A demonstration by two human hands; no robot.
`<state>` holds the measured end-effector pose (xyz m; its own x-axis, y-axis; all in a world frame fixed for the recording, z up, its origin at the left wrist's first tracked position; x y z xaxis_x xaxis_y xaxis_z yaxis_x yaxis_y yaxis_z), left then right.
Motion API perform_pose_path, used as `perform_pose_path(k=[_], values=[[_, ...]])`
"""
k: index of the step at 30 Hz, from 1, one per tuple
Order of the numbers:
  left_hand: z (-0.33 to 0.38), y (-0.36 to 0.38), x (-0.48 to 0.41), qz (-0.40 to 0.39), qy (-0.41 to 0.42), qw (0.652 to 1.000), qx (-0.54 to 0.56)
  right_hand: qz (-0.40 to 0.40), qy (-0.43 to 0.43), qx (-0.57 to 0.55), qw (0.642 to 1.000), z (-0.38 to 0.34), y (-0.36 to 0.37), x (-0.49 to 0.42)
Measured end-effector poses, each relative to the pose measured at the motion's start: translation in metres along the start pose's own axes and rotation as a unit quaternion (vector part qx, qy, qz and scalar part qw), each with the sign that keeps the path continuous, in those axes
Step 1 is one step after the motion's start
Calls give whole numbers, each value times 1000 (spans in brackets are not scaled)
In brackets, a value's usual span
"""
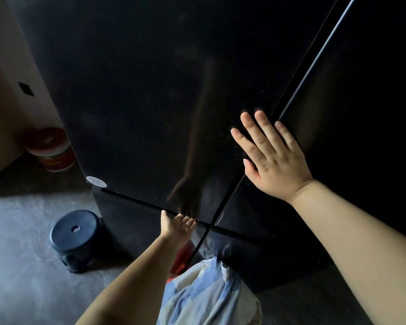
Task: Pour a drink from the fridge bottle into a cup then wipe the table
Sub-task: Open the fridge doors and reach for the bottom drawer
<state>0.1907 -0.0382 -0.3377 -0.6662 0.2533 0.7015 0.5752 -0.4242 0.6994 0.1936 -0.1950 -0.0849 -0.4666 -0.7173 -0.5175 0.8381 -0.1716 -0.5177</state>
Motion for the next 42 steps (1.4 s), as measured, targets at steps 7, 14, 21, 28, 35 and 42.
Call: perform_pose_path(k=[7,14,21,28,35,42], values=[[-2,-11,8,1,-17,999,30,-109,15,-34,993,-12,-18,0],[2,-61,48,3,-38,998,-53,-21,9,-60,998,-48,-51,10],[16,-82,83,2,-32,991,-126,-51,9,-50,997,-77,-97,4],[31,-89,97,-31,-13,962,-269,38,176,-264,948,-95,-127,30],[37,-117,112,-25,-17,936,-352,-54,204,-401,891,-145,-102,54],[39,-112,184,36,367,767,-525,-18,239,-470,849,-166,-110,50]])
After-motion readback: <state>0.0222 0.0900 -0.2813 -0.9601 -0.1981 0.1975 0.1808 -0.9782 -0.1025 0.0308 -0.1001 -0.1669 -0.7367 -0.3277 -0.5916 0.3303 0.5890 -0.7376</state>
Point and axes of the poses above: each hand's wrist, its own x-axis away from the middle knuckle, its own y-axis out of the palm, z = x × y, the point moved 3 cm from there along -x, towards the middle knuckle, and after that the axes turned 2 degrees about -y, right-handed, at the moved point
